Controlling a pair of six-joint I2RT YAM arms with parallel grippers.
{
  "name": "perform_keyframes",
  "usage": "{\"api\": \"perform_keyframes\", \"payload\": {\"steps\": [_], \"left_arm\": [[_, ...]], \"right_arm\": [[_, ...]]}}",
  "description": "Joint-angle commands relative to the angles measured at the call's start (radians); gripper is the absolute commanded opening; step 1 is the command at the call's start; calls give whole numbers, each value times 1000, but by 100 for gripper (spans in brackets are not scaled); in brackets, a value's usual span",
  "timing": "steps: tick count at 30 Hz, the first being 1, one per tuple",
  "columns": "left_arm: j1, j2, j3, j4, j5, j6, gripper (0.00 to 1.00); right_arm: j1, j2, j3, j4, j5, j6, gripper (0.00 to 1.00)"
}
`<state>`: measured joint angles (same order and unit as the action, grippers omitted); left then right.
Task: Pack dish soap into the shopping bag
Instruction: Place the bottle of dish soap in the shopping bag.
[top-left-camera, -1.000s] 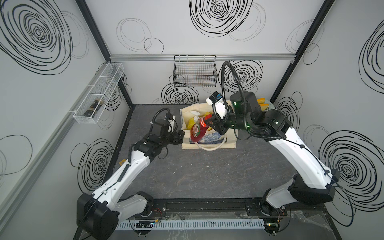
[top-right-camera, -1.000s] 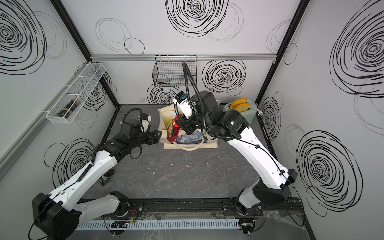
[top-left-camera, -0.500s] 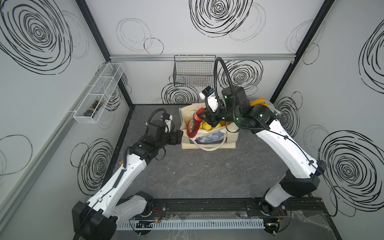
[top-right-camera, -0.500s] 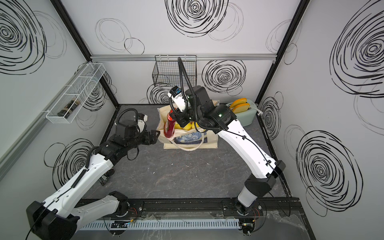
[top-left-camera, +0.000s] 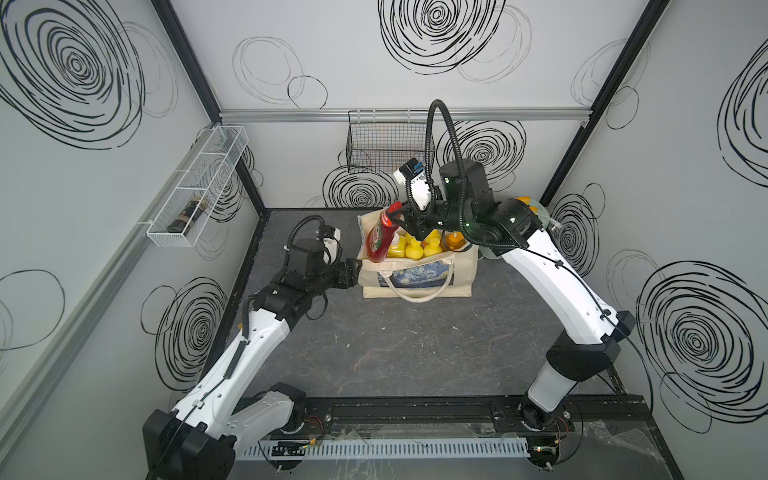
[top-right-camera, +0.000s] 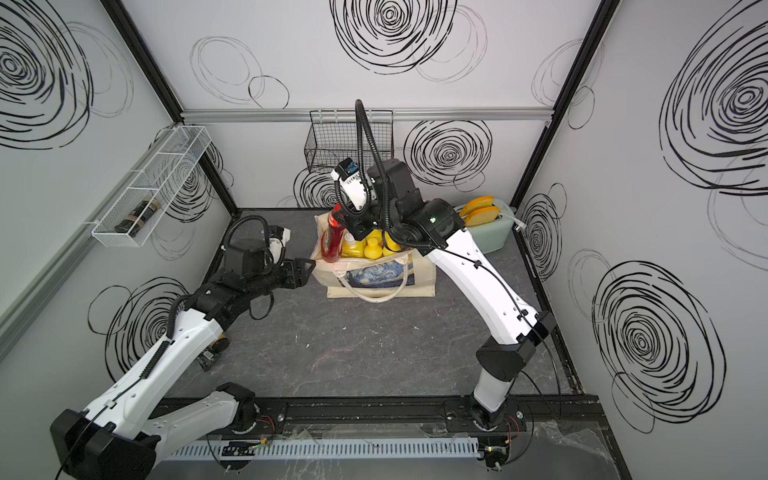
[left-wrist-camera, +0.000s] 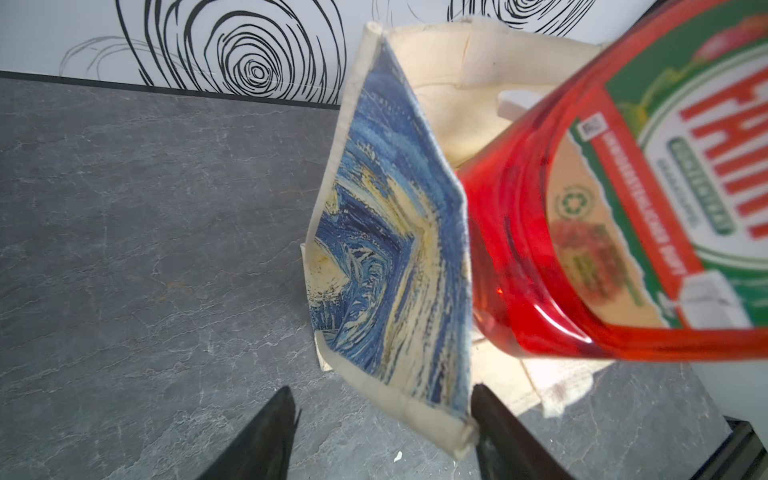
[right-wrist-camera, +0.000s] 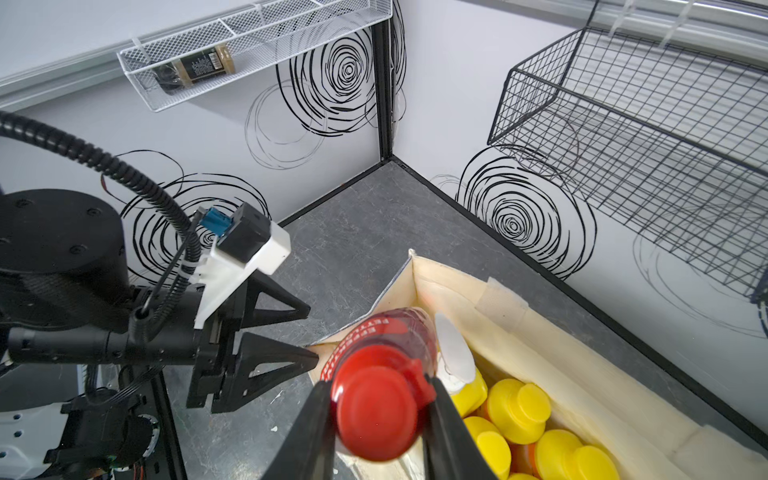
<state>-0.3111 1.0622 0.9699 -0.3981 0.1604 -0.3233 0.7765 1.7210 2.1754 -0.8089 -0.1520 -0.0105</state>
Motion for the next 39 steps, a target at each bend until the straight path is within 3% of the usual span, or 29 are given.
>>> {"api": "perform_keyframes", "payload": {"steps": [1,7,15,22,33,35,39], "left_arm": [[9,-13,-28,21,44,-15,59],[6,6,-9,51,109,-31,38],[-8,43,36,62,141,-42,19],[-8,60,93,43,136,-32,5],[-11,75,127,36,132,-19,5],[-12,72,126,34,124,-14,10],[-12,70,126,29,111,-3,40]], "right_arm": [[-6,-4,54,157,24,-29,0],[-5,12,39,193,26,-27,0],[-4,5,1,266,20,-8,0],[54,23,-55,329,159,-27,0],[97,95,5,294,270,-32,0],[97,106,25,280,278,-27,0],[86,153,96,217,273,-11,0]]}}
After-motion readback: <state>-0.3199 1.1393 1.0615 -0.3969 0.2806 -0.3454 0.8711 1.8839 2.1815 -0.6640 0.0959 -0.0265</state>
